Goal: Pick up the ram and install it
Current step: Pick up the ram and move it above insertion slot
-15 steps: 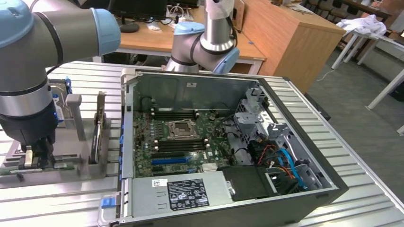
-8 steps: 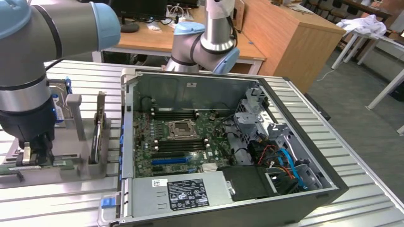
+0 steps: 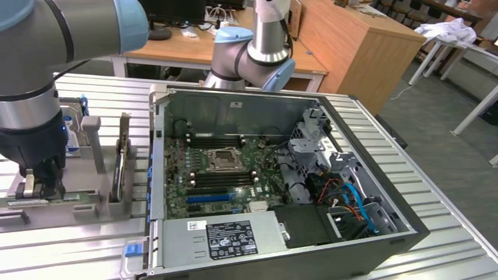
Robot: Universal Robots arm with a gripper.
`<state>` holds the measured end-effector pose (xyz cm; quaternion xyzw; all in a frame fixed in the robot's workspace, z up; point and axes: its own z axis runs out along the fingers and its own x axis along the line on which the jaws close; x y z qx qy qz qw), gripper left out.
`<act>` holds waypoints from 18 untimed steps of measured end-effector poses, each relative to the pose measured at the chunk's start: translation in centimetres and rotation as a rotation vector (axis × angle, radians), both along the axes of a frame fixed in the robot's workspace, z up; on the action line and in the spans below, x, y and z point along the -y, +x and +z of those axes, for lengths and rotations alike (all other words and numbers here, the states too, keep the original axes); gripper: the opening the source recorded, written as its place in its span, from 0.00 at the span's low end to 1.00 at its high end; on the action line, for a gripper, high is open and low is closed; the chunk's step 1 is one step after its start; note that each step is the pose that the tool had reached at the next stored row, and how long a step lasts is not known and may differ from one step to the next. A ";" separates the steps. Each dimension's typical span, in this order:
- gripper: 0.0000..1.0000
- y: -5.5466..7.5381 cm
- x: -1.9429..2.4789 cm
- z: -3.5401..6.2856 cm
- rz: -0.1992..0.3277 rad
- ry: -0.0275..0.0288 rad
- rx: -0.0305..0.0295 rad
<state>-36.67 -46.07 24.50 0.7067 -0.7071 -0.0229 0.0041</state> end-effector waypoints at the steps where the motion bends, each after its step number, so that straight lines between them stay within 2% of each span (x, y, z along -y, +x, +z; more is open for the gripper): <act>1: 0.12 0.0 0.00 0.18 -0.001 0.0000 0.0001; 18: 0.12 0.0 0.00 3.93 -0.024 0.0000 0.0001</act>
